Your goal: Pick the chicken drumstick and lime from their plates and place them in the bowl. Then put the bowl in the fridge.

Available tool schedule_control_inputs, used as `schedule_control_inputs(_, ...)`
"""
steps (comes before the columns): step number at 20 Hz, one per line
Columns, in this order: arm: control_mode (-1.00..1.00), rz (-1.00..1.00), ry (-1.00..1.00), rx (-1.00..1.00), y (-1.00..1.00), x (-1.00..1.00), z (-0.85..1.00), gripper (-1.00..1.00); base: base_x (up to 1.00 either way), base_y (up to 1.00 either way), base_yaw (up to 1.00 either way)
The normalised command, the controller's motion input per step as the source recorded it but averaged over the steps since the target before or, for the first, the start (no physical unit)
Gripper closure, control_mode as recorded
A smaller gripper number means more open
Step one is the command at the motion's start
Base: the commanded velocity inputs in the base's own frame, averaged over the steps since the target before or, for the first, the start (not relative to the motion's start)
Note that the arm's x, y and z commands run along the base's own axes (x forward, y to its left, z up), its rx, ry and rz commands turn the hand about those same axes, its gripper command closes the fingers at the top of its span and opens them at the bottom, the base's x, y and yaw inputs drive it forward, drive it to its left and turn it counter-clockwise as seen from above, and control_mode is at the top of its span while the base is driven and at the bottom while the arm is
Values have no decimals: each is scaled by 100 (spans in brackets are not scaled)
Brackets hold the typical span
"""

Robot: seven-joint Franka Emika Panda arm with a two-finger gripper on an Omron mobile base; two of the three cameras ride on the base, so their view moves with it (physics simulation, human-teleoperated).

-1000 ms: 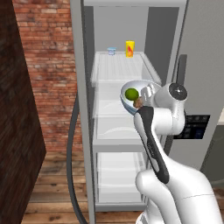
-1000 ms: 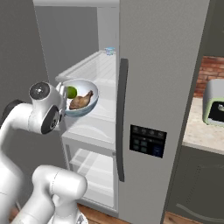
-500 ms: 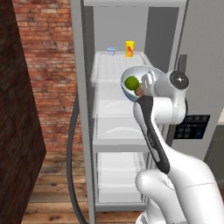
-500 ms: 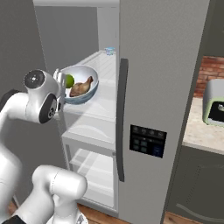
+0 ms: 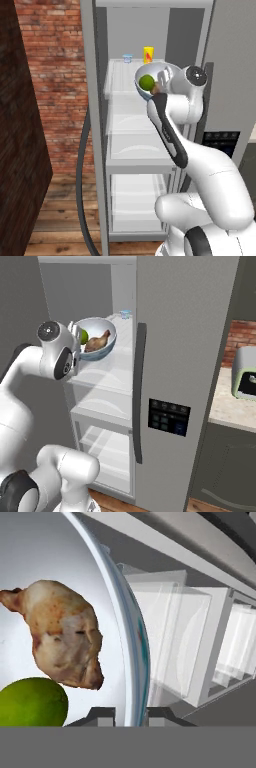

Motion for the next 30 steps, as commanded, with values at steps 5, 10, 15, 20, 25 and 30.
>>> schedule_control_inputs(5, -100, -1, 0, 0, 0, 59, 30, 100, 0, 0, 0)
schedule_control_inputs(10, -100, -1, 16, 0, 0, 71, 3, 100, 0, 0, 0)
schedule_control_inputs(15, -100, 0, 8, 0, -2, 69, -2, 100, 0, 0, 0)
schedule_control_inputs(20, -100, 0, 0, 0, -8, 54, 0, 100, 0, 0, 0)
schedule_control_inputs(25, -100, 0, 0, 0, -9, 52, -12, 100, 0, 0, 0)
schedule_control_inputs(30, -100, 0, 0, 0, -5, 56, -14, 100, 0, 0, 0)
